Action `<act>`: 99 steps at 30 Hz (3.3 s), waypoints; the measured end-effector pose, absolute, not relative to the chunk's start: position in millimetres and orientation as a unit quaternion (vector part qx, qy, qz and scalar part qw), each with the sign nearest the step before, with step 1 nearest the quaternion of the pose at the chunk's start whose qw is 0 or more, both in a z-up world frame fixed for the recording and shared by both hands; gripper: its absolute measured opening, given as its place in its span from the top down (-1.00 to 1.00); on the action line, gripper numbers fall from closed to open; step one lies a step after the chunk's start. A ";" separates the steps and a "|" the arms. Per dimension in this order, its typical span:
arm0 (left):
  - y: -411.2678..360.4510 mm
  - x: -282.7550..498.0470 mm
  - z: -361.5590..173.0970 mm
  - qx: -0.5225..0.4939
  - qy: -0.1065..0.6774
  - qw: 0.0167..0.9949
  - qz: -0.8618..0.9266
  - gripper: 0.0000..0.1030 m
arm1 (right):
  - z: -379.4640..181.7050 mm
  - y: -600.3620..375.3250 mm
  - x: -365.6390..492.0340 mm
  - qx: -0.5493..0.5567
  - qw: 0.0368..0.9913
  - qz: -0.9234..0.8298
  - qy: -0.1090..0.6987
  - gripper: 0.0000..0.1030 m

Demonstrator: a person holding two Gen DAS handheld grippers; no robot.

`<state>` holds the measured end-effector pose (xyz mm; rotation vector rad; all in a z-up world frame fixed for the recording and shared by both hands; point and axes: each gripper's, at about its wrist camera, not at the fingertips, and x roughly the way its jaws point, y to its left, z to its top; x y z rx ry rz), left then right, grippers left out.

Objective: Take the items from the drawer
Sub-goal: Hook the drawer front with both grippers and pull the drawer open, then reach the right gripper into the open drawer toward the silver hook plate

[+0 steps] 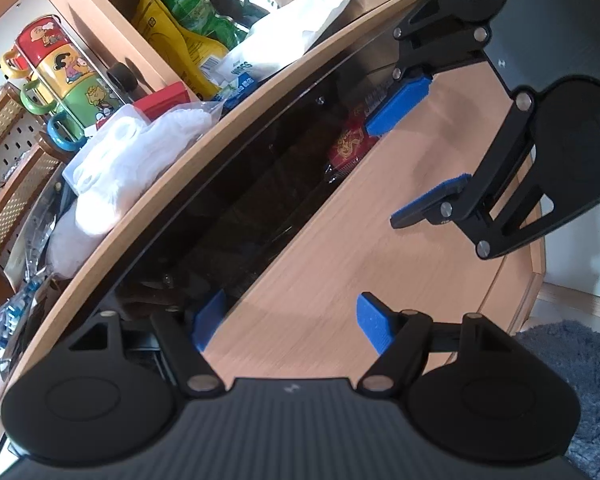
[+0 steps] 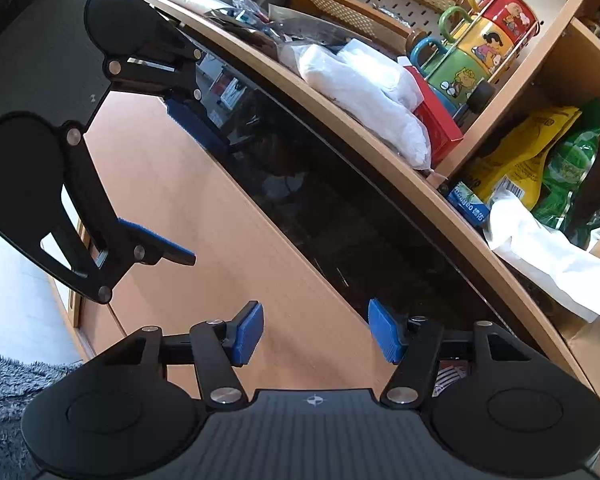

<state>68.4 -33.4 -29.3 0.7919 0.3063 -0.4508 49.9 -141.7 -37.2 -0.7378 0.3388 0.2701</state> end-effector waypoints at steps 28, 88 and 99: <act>0.3 77.8 43.3 0.305 0.191 0.902 -0.237 -1.00 | 39.1 -152.2 57.3 -0.340 0.905 0.195 0.166 -0.55; -3.4 69.3 132.8 0.220 0.318 0.848 -0.363 -1.00 | 113.1 -182.4 69.7 -0.331 0.842 0.259 0.338 -0.06; -35.2 114.1 104.1 0.242 0.401 0.815 -0.343 -1.00 | 70.9 -178.5 94.9 -0.385 0.789 0.293 0.378 0.17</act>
